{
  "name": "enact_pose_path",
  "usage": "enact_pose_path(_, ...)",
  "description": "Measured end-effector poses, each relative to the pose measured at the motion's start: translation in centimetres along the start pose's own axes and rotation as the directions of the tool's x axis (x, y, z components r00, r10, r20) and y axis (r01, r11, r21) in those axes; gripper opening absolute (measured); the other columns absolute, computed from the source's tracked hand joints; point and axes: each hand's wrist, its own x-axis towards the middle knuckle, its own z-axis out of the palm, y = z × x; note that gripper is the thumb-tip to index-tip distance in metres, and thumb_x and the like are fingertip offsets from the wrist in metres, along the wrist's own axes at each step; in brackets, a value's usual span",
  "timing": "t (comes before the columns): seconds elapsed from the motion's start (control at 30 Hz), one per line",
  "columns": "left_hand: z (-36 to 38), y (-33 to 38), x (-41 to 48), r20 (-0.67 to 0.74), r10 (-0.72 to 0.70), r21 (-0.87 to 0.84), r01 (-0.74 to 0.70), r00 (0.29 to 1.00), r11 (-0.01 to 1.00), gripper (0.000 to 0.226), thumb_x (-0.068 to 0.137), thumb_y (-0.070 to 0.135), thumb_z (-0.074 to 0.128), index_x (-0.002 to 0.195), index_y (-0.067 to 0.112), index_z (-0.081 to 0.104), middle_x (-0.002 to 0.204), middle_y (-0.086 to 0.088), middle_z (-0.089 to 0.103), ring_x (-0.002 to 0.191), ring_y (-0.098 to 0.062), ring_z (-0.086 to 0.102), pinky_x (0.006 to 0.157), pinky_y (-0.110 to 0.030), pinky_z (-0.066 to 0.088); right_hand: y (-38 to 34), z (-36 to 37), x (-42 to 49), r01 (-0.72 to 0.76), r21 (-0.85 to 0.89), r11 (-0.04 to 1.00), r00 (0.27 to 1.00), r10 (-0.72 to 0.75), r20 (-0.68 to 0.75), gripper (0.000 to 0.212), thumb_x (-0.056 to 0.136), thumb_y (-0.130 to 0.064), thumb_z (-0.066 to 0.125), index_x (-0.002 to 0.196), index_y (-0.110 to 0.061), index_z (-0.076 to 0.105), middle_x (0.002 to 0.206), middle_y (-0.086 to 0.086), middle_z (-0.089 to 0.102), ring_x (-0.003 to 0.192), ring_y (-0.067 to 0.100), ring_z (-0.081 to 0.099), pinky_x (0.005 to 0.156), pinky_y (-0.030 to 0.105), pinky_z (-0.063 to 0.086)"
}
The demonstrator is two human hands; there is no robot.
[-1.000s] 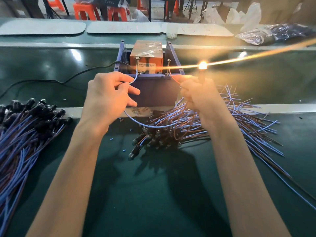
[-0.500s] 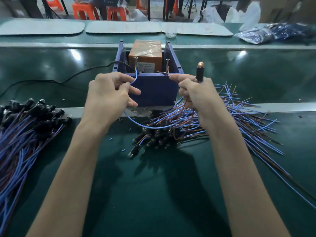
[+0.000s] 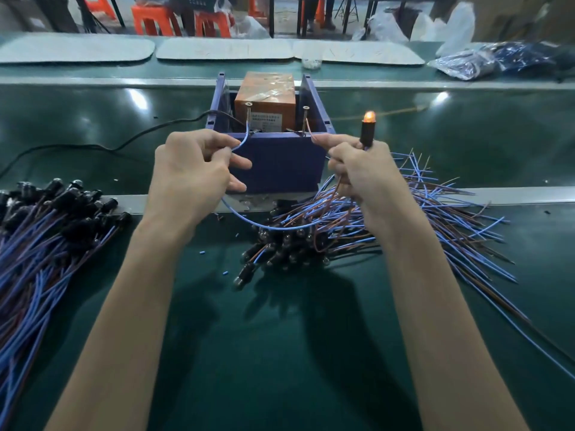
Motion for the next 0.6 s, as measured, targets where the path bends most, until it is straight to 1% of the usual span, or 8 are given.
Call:
enact_pose_path(0.13, 0.0, 0.0, 0.01, 0.0, -0.01, -0.005, 0.01, 1.0, 1.0, 0.022, 0.095, 0.007, 0.048, 0.09, 0.021, 0.065, 0.068, 0.016, 0.071, 0.044, -0.004, 0.06, 0.061, -0.021, 0.056, 0.05, 0.12, 0.01, -0.006, 0.018, 1.0, 1.0, 0.006, 0.006, 0.035, 0.095, 0.0, 0.037, 0.102, -0.012, 0.069, 0.042, -0.017, 0.034, 0.036, 0.002, 0.028, 0.036, 0.012, 0.021)
enact_pose_path(0.27, -0.1, -0.05, 0.11, -0.002, -0.009, -0.003, 0.009, 1.0, 1.0, 0.022, 0.095, 0.008, 0.049, 0.091, 0.021, 0.066, 0.068, 0.019, 0.071, 0.044, -0.004, 0.061, 0.062, -0.021, 0.055, 0.02, 0.24, -0.04, -0.005, 0.025, 1.0, 1.0, 0.004, 0.001, 0.035, 0.095, 0.001, 0.037, 0.1, -0.012, 0.069, 0.044, -0.015, 0.035, 0.037, 0.002, 0.028, 0.036, 0.012, 0.02)
enact_pose_path(0.4, -0.21, -0.01, 0.12, -0.005, -0.012, -0.004, 0.012, 1.0, 1.0, 0.024, 0.095, 0.008, 0.05, 0.087, 0.025, 0.065, 0.07, 0.02, 0.071, 0.044, -0.004, 0.061, 0.067, -0.028, 0.057, -0.04, 0.31, -0.04, -0.009, 0.034, 0.999, 1.0, 0.009, -0.005, 0.034, 0.095, 0.0, 0.038, 0.099, -0.013, 0.068, 0.042, -0.014, 0.035, 0.038, 0.002, 0.025, 0.036, 0.013, 0.02)
enact_pose_path(0.47, -0.23, 0.0, 0.14, -0.004, -0.014, -0.007, 0.014, 1.0, 1.0, 0.023, 0.095, 0.008, 0.05, 0.087, 0.024, 0.065, 0.069, 0.02, 0.071, 0.044, -0.004, 0.061, 0.067, -0.028, 0.057, -0.1, 0.39, -0.05, -0.009, 0.027, 1.0, 1.0, 0.009, -0.004, 0.033, 0.095, 0.0, 0.038, 0.101, -0.013, 0.068, 0.043, -0.013, 0.036, 0.037, 0.002, 0.025, 0.035, 0.012, 0.021)
enact_pose_path(0.6, -0.19, 0.06, 0.12, -0.002, -0.011, -0.006, 0.011, 1.0, 1.0, 0.024, 0.095, 0.008, 0.05, 0.086, 0.025, 0.064, 0.07, 0.02, 0.071, 0.044, -0.004, 0.06, 0.063, -0.024, 0.058, -0.18, 0.36, -0.12, -0.002, 0.019, 1.0, 1.0, 0.002, 0.015, 0.034, 0.095, 0.001, 0.038, 0.102, -0.013, 0.069, 0.046, -0.011, 0.037, 0.036, 0.002, 0.029, 0.036, 0.013, 0.022)
